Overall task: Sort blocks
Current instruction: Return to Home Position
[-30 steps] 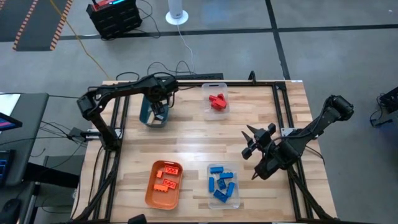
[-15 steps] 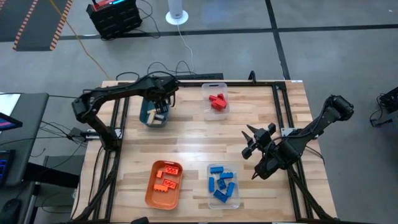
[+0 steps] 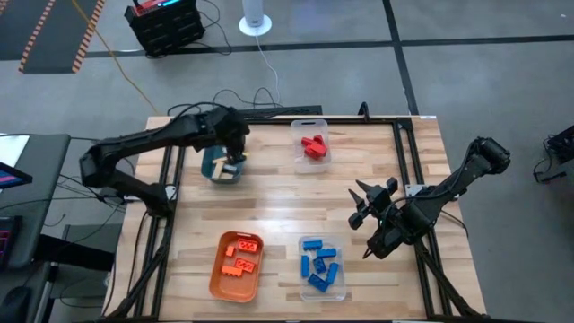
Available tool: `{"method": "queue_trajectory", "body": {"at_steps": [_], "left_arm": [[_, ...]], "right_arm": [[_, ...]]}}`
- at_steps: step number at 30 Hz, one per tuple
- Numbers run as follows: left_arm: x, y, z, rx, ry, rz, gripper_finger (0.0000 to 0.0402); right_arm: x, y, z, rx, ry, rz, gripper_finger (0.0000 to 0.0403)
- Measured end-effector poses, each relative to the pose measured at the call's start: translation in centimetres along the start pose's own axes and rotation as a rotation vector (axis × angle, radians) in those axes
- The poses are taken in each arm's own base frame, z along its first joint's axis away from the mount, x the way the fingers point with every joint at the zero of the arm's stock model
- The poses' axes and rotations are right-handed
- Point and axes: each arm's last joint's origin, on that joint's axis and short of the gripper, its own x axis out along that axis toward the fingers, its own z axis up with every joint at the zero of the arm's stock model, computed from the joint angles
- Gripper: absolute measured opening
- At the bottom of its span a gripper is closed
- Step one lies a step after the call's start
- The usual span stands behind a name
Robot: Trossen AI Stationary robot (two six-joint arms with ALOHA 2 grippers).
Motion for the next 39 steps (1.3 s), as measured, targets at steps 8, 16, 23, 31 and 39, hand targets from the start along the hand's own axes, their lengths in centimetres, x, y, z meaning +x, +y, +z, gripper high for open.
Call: {"method": "queue_trajectory", "body": {"at_steps": [8,16,23,31,39], "left_arm": [[-3.7,-3.5,0.5,0.002,-0.336,-0.139,0.0231],[-4.9,-8.2,-2.3,0.0,-0.518,-0.293,0.0231],[-7.4,-11.8,-3.8,-0.003,-0.782,-0.488,0.0231],[-7.8,-14.5,-5.1,0.044,-0.958,-0.555,0.0231],[-6.5,-16.3,-8.0,-0.001,-1.145,-0.724,0.0231]], "right_arm": [[-0.2,0.0,-0.1,-0.004,0.0,0.007,0.0136],[-0.4,0.1,-0.2,-0.044,-0.034,0.007,0.0136],[-0.4,0.8,0.8,-0.131,-0.241,-0.064,0.0136],[-0.3,1.7,1.3,-0.094,-0.226,-0.041,0.0136],[-1.1,-0.5,2.6,0.163,-0.177,0.026,0.0136]]}}
